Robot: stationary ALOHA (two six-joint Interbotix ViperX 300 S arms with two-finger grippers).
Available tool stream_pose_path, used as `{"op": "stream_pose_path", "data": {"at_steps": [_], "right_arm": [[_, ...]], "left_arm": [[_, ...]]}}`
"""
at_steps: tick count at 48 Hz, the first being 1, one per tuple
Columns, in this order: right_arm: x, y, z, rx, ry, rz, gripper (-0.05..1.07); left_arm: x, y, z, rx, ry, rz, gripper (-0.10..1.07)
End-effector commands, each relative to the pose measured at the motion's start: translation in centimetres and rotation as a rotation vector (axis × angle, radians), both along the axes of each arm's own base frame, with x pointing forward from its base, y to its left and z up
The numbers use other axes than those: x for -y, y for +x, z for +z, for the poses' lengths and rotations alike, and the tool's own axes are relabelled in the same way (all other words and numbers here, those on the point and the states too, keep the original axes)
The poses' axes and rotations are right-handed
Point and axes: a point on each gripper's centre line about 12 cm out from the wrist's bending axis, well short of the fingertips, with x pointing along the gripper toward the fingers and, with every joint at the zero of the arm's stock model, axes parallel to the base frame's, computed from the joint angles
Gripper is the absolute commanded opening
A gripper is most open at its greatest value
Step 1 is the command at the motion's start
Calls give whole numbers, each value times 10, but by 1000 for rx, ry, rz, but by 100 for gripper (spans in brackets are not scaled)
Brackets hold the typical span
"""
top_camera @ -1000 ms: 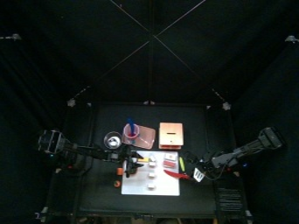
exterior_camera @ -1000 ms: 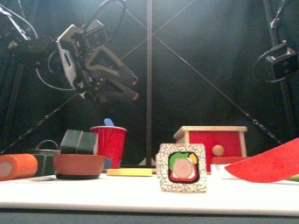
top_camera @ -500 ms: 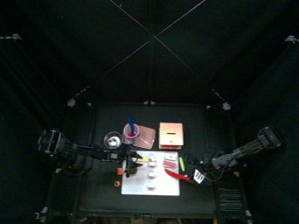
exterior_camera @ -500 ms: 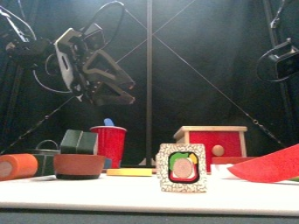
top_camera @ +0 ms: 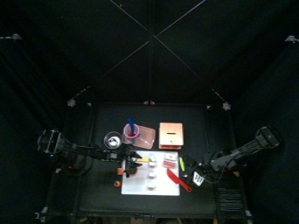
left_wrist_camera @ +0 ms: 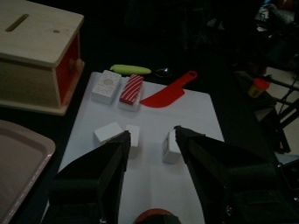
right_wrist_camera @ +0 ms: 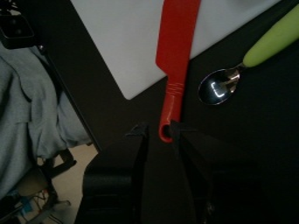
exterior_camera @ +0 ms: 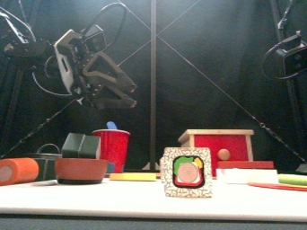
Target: Drop the knife
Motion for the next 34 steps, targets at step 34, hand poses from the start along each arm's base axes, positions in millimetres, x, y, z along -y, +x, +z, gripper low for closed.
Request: {"op": "stream_pose_path", "data": {"at_steps": [34], "right_arm": [[-41, 45, -16, -156, -62, 33, 68]], "left_arm": [[0, -9, 5, 19, -21, 18, 83]]}}
